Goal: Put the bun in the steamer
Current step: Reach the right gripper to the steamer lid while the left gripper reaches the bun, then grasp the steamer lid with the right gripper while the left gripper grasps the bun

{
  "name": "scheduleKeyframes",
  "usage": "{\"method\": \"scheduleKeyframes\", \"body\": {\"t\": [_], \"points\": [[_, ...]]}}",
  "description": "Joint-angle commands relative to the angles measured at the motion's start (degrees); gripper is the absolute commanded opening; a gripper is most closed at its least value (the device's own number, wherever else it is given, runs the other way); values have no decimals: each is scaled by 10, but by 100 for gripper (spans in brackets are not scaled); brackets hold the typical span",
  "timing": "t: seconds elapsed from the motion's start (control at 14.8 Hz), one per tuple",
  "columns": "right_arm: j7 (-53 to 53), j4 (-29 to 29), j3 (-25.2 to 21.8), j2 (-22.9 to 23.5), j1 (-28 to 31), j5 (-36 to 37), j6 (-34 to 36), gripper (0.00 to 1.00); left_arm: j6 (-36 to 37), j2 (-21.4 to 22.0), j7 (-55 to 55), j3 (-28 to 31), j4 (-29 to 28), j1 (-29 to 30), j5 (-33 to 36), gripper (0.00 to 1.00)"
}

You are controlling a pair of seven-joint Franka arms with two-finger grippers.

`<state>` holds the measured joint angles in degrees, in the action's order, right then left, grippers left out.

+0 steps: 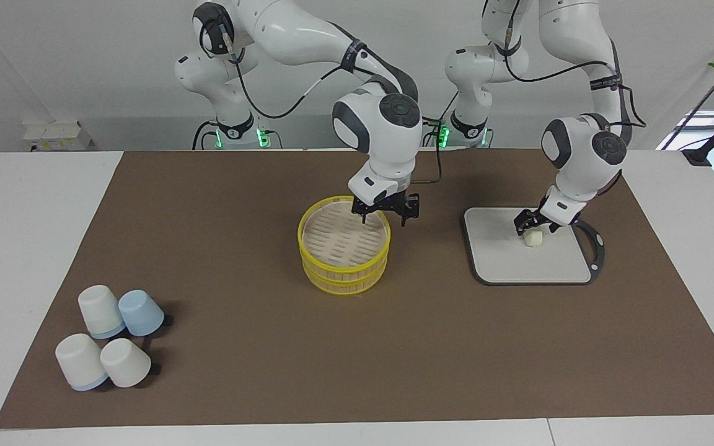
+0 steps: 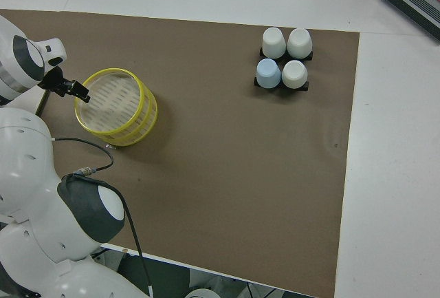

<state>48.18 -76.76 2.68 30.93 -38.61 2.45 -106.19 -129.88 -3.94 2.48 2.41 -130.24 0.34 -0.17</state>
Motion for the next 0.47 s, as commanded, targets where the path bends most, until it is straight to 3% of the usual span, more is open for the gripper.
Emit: {"method": "scheduleKeyframes", "body": {"t": [0.0, 0.2, 0.41], "points": [[14, 9, -1, 7, -1, 9, -11, 100, -20, 8, 9, 2, -18, -3, -4, 88], [27, -2, 0, 7, 7, 2, -39, 99, -20, 6, 9, 2, -17, -3, -4, 67], [23, -34, 0, 4, 15, 0, -84, 94, -18, 2, 9, 2, -12, -3, -4, 37]]}}
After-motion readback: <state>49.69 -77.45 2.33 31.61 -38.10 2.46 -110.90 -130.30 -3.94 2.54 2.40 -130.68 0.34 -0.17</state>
